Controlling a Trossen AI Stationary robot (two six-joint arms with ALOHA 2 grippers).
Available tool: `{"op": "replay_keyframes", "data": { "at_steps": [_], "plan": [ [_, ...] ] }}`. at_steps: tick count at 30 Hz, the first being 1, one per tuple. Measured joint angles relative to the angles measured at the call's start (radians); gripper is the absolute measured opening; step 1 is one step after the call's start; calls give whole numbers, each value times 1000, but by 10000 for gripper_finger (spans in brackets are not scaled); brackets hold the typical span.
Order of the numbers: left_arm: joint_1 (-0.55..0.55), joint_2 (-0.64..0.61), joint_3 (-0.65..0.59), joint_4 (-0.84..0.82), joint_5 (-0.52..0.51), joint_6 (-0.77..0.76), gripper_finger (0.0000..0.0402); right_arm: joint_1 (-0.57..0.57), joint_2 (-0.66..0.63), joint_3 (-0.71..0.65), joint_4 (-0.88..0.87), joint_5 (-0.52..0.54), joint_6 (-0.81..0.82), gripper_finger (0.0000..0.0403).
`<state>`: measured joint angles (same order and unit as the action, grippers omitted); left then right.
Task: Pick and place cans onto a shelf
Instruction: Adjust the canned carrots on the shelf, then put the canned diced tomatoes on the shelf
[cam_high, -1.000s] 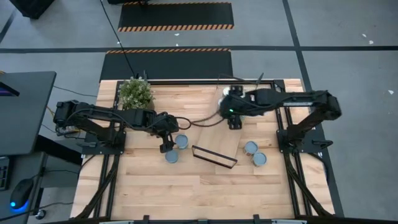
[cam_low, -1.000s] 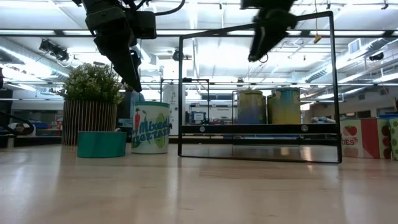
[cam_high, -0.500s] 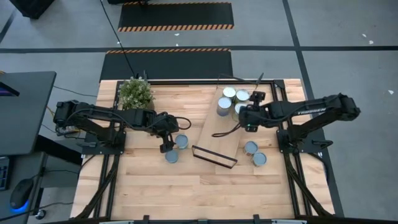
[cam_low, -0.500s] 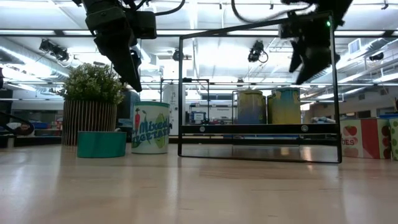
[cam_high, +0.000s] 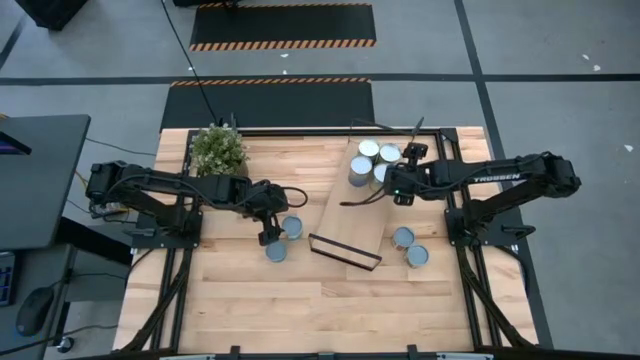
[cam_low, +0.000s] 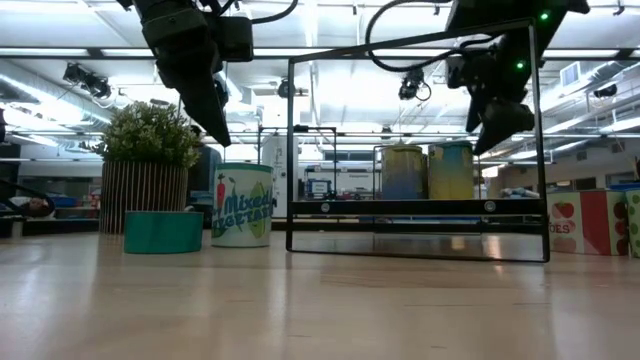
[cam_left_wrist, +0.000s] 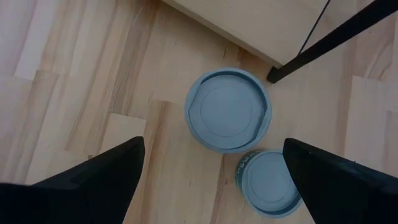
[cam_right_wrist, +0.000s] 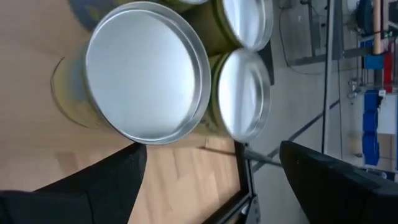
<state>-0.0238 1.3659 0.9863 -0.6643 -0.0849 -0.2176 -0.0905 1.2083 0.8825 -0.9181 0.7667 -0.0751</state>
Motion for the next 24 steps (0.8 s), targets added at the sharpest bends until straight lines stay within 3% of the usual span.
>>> {"op": "replay_keyframes", "data": {
  "at_steps": [5,10,19,24],
  "plan": [
    [0,0,0,-1,0,0,388,-11,0,0,30,-28,-37,375],
    [-3,0,0,-13,0,1,388,21,-23,29,-21,-95,47,375],
    [-3,0,0,-14,0,-24,388,133,-77,76,-66,-451,247,375],
    [-3,0,0,-14,0,-32,388,234,-75,0,-69,-501,474,375]
  ]
}}
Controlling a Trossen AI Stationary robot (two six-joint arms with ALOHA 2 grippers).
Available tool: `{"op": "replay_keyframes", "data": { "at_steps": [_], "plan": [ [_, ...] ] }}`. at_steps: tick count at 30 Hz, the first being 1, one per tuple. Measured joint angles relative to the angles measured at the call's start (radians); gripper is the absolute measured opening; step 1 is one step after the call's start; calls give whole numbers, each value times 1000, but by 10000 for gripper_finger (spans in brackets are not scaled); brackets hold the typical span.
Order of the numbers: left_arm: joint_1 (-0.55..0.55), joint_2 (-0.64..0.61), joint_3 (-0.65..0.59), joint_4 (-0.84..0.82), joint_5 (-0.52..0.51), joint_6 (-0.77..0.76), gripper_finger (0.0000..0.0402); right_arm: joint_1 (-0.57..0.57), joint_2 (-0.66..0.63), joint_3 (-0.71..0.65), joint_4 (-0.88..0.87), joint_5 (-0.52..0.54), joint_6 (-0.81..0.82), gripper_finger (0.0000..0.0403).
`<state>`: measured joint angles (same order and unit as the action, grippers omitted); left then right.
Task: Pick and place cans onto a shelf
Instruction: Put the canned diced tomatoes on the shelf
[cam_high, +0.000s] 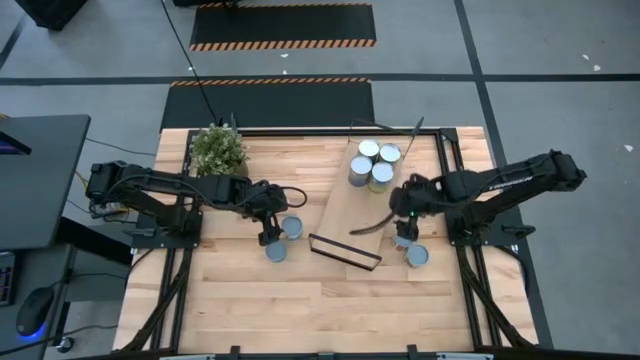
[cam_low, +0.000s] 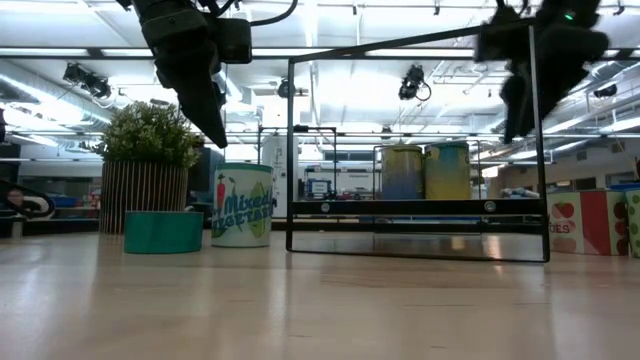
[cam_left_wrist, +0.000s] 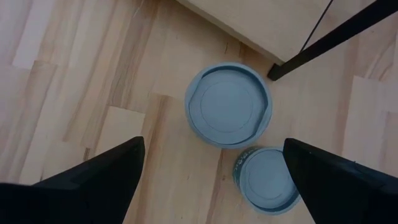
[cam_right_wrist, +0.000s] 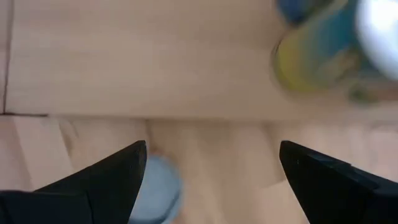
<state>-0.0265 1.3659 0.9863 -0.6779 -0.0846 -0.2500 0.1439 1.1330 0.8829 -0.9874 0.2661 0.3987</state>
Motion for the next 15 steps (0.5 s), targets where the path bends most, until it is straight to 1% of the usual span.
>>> {"op": "replay_keyframes", "data": {
  "at_steps": [3,7,11,15],
  "plan": [
    [0,0,0,0,0,-1,388,55,8,-61,9,-7,159,375],
    [0,0,0,0,0,-1,388,119,12,-136,83,-6,347,375],
    [0,0,0,3,0,-1,388,166,12,-179,170,43,462,375],
    [0,0,0,2,0,-1,388,203,34,-187,164,105,532,375]
  ]
}}
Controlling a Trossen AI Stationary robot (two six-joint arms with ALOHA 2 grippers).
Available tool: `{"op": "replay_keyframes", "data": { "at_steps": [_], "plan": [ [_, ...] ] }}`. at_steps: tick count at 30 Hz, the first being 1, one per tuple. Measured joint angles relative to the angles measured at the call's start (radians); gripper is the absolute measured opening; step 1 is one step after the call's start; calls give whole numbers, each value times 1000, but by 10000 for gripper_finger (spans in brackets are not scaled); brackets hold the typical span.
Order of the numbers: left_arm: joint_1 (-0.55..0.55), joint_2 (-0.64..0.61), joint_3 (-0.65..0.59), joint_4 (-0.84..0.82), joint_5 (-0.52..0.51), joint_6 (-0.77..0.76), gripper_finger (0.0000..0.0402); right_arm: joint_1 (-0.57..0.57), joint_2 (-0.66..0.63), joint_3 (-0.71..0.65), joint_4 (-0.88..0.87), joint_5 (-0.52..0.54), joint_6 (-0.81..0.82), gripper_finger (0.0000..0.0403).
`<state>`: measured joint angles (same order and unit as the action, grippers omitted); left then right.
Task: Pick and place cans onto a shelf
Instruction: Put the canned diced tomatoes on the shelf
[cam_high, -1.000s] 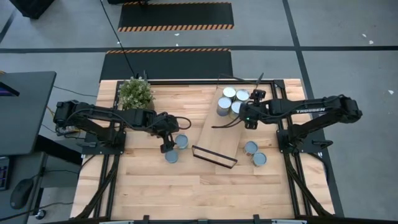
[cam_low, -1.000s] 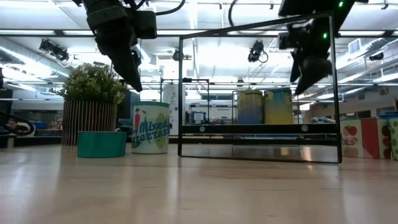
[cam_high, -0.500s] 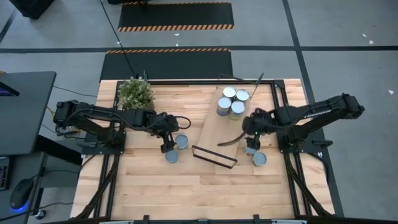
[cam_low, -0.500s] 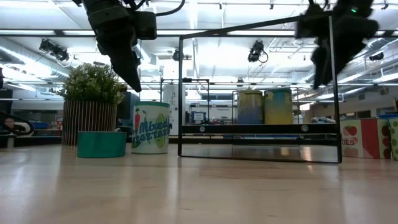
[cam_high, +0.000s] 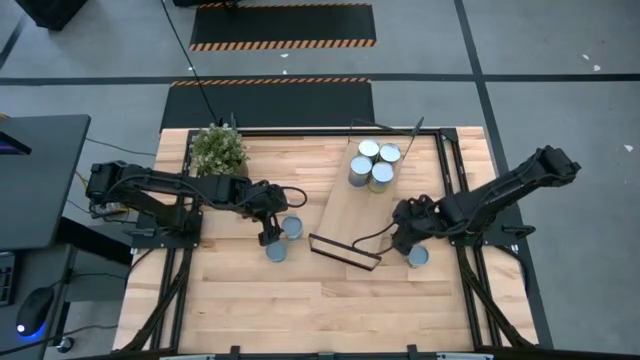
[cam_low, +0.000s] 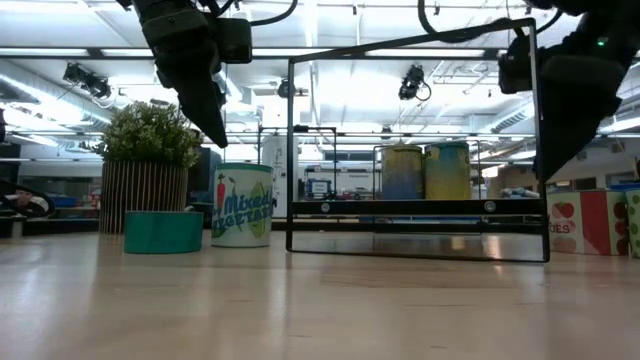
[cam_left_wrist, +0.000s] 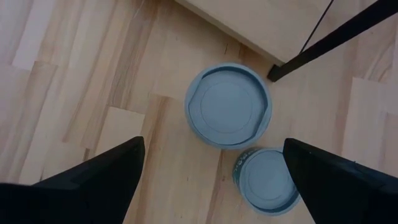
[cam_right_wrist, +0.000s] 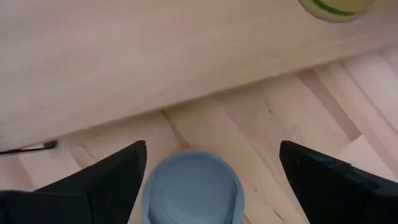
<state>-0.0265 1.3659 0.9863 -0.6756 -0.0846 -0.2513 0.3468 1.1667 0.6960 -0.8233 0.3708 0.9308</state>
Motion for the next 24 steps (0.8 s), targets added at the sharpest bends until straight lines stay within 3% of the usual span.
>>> {"op": "replay_keyframes", "data": {
  "at_steps": [8,24],
  "plan": [
    [0,0,0,-1,0,0,388,31,114,-1,-1,26,56,375],
    [-18,0,0,-1,0,-8,388,52,151,-32,-25,-144,135,369]
  ]
}}
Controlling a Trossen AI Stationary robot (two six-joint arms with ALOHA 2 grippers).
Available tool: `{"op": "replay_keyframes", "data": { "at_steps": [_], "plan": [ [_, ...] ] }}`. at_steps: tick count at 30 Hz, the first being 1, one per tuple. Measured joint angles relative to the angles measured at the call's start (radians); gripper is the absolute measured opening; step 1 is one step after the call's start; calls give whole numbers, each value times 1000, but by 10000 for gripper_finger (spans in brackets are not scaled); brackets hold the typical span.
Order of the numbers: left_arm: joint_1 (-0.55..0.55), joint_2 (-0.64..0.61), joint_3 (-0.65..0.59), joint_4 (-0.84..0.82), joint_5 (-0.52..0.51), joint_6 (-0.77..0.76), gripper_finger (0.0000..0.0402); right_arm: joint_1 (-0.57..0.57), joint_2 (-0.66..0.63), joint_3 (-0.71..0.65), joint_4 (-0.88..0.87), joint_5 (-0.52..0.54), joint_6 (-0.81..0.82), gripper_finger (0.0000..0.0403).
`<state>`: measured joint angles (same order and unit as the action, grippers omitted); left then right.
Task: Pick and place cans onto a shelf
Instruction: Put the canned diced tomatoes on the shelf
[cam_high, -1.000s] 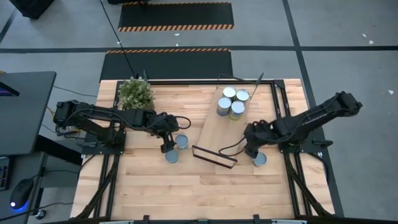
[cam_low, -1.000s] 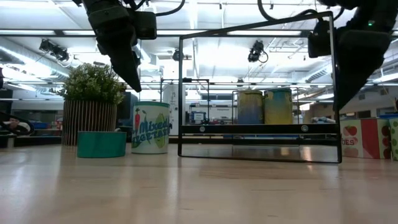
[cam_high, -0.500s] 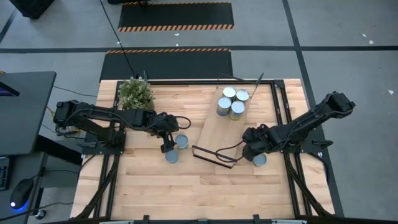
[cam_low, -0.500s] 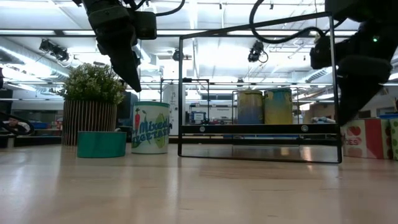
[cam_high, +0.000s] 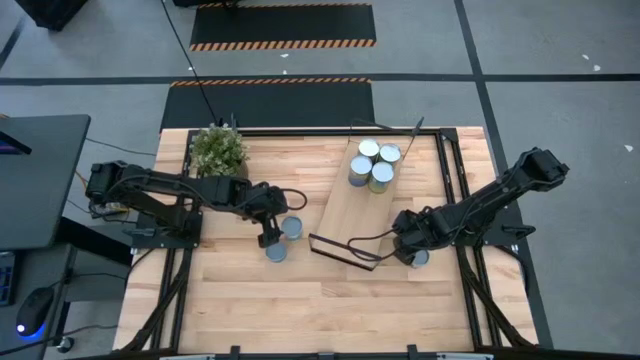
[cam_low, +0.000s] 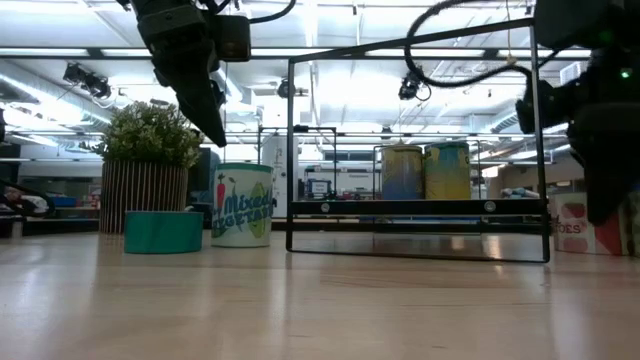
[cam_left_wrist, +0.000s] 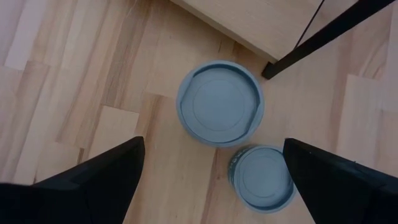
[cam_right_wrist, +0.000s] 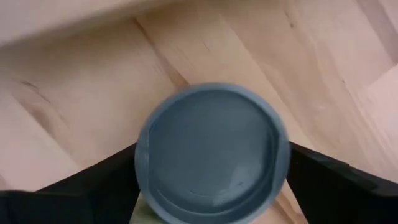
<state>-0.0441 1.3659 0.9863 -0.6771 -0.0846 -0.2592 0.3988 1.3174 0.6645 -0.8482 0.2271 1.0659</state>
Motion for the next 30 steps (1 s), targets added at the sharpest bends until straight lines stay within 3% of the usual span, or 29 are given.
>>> {"op": "replay_keyframes", "data": {
  "at_steps": [12,19,24,30],
  "plan": [
    [0,0,0,1,0,0,388,-20,-9,-42,32,-5,-108,289],
    [0,0,0,1,0,0,388,-37,-86,125,-208,145,-211,303],
    [0,0,0,5,0,0,388,-107,-115,168,-122,177,-388,305],
    [0,0,0,21,0,6,388,-223,-72,168,26,103,-605,305]
  ]
}}
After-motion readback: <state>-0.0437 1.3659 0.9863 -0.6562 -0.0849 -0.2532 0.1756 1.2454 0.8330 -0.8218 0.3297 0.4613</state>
